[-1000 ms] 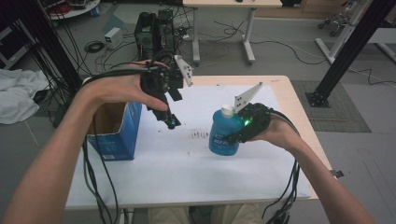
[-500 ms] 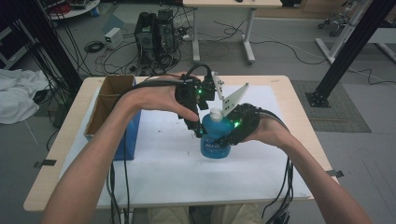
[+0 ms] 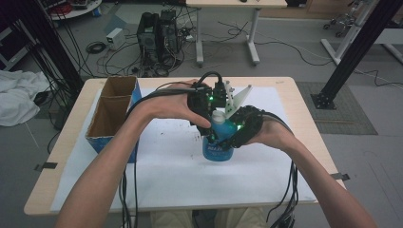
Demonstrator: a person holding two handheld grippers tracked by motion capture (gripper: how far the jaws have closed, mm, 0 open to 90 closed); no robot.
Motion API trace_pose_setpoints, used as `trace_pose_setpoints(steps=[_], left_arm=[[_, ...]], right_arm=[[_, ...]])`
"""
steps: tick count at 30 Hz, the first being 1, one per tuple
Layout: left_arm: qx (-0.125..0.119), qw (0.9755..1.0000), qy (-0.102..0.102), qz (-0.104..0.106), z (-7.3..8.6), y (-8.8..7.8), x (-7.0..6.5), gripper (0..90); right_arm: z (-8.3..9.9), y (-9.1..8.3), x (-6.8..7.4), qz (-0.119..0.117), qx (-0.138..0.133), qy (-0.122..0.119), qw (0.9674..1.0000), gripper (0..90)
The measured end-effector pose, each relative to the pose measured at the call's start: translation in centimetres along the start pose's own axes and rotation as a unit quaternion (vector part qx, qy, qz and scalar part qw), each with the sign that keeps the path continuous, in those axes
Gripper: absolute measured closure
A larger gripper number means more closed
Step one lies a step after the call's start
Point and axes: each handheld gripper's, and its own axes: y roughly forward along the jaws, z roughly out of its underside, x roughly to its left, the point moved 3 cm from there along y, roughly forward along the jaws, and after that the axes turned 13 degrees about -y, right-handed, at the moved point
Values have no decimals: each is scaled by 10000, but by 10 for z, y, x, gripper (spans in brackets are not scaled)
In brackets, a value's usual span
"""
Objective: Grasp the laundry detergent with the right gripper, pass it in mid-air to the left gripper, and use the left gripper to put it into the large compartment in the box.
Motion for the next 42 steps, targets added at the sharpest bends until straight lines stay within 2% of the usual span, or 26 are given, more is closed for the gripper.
trace_pose_setpoints(steps=[13,14,15,16,19,22,24,29,30,31,32,33,37,38,42], left_arm=[[-17,10000,-24,41,-1,6,-1,262],[-135,9998,-147,81,-2,7,-3,264],[-135,9998,-147,81,-2,7,-3,270],[-23,10000,-20,33,-2,5,-2,270],[-15,10000,-43,19,-1,8,-1,277],[-15,10000,-19,35,-2,5,-2,293],[-27,9999,-99,-4,0,10,-1,307],[-26,9999,-99,-9,0,10,-1,324],[-25,10000,-29,-21,2,-5,1,325],[-25,10000,-29,-21,2,-5,1,331],[-27,10000,-75,-28,0,10,-1,331],[-40,10000,-86,-27,1,10,0,337],[-34,10000,-78,-29,1,10,-1,374],[-82,9999,-106,-71,3,10,0,375],[-87,9999,-71,-101,3,9,-1,377]], right_arm=[[-2,2,1,2,15,40,10000,452],[-2,3,2,-5,23,67,10000,452],[-2,3,2,-5,23,67,10000,452],[-2,2,1,-5,22,80,10000,452],[-2,4,1,21,11,17,10000,452],[-2,5,1,20,6,20,10000,452],[-3,5,1,21,3,25,10000,452],[-3,6,3,-12,3,67,10000,451],[-2,4,2,-1,18,70,10000,452],[-2,4,2,-1,18,70,10000,452],[0,0,1,-18,-15,27,10000,452],[-4,6,3,-20,-16,87,10000,452],[-4,6,3,-17,-20,91,10000,451],[-4,8,3,-9,-19,30,10000,451],[-4,8,3,5,-37,34,10000,451]])
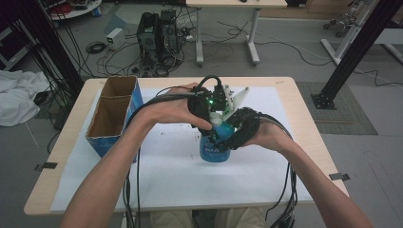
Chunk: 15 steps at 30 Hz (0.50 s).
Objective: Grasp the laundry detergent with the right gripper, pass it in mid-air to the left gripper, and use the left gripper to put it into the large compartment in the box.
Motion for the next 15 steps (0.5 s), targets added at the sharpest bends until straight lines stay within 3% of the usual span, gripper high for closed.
trace_pose_setpoints(steps=[4,7,8,15], left_arm=[[49,10000,-10,62,-2,1,0,379],[27,10000,-44,29,0,0,0,380],[84,9999,-140,16,0,2,-1,380],[165,9998,-146,-26,-1,3,-2,380]], right_arm=[[0,0,1,-36,-13,-11,10000,449],[0,0,1,-36,-9,-8,10000,446],[0,1,1,-24,-8,-19,10000,445],[1,3,2,-100,2,35,9999,437]])
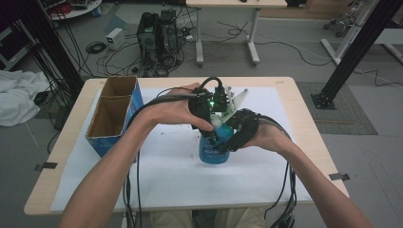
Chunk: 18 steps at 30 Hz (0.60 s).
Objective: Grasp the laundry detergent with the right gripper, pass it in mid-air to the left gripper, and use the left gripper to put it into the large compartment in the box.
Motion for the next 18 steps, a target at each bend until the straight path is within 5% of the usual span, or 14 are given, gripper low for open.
trace_pose_setpoints(steps=[1,2,10,11,12,18], left_arm=[[-178,9997,139,27,1,-3,2,380],[-76,9999,-98,21,0,1,-1,380],[-44,10000,-44,-29,-2,2,-2,381],[-13,10000,-7,-10,-1,0,-1,381],[-81,9999,-83,-29,-2,3,-2,381],[-55,10000,-19,-40,-1,2,0,381]], right_arm=[[1,1,-1,5,-33,-46,10000,435],[-1,-3,-2,97,-9,-46,9999,433],[1,0,0,-18,-37,3,10000,402],[1,-2,-3,48,-218,-101,9997,399],[1,0,0,-20,-36,3,10000,388],[5,0,-2,69,-109,-14,9999,354]])
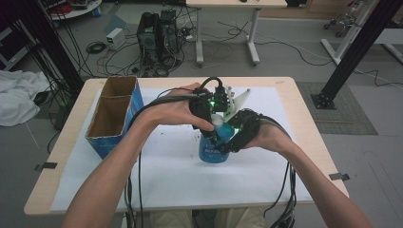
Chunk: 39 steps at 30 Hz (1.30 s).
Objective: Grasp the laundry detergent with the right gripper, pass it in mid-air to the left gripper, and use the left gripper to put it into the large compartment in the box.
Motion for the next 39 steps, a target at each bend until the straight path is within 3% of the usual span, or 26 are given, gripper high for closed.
trace_pose_setpoints(steps=[1,3,5,21,39], left_arm=[[-22,10000,-64,14,-1,1,-1,381],[-8,10000,-2,-7,0,-1,0,380],[-33,10000,-22,-2,0,-2,0,381],[-28,10000,-11,29,5,-8,-4,381],[-46,10000,-19,15,6,-10,-6,380]], right_arm=[[-2,-1,0,-36,-20,43,10000,336],[-4,-1,-1,-18,-107,-63,9999,324],[4,1,-1,6,18,79,10000,318],[4,-3,0,35,-35,131,9999,236],[3,-4,5,2,10,118,9999,226]])
